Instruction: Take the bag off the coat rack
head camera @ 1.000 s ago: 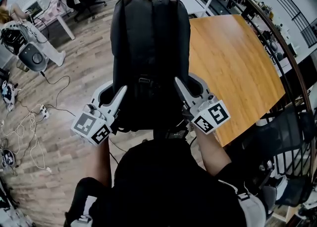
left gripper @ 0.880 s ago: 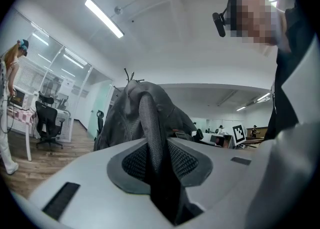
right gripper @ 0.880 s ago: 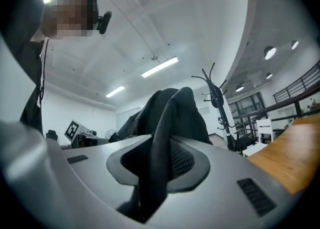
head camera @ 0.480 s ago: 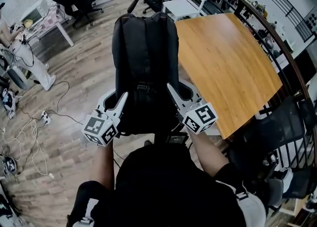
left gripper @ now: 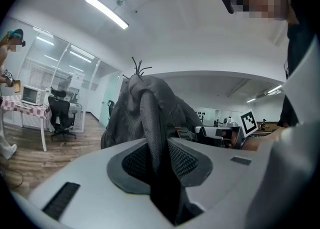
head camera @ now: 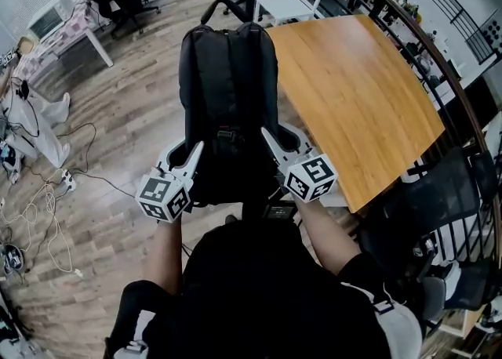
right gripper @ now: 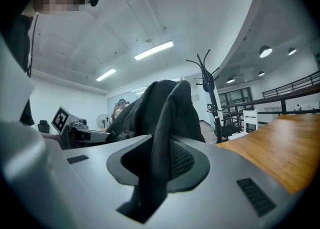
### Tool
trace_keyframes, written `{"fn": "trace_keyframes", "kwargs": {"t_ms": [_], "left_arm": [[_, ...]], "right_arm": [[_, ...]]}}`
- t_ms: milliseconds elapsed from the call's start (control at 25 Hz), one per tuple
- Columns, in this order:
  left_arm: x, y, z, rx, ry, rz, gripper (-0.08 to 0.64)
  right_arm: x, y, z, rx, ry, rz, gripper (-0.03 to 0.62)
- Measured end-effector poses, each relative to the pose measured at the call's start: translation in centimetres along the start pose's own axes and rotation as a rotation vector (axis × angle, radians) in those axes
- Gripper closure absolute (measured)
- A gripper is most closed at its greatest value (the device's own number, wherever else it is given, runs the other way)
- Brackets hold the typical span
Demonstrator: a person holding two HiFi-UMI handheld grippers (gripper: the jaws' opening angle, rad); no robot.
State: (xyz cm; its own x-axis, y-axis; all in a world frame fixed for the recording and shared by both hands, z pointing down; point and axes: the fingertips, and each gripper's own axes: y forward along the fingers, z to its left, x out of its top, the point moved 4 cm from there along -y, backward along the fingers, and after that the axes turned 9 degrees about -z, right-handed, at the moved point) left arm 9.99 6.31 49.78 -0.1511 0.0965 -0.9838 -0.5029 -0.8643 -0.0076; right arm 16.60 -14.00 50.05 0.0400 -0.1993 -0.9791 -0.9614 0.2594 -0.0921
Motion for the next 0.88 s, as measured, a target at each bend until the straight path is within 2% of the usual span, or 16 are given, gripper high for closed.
{"fn": "trace_keyframes", "kwargs": {"t_ms": [360, 880], "left_arm": [[-0.9, -0.1, 0.5, 0.004, -0.021, 0.050, 0.449], [-0.4, 0.6, 1.0, -0.025, -0.043, 0.053, 0.449]], "right_arm": [[-1.2, 0.5, -0.3, 0.007, 0.027, 0.050, 0.489], [-0.7, 1.1, -0.5, 0.009, 0.008, 0.058, 0.492]]}}
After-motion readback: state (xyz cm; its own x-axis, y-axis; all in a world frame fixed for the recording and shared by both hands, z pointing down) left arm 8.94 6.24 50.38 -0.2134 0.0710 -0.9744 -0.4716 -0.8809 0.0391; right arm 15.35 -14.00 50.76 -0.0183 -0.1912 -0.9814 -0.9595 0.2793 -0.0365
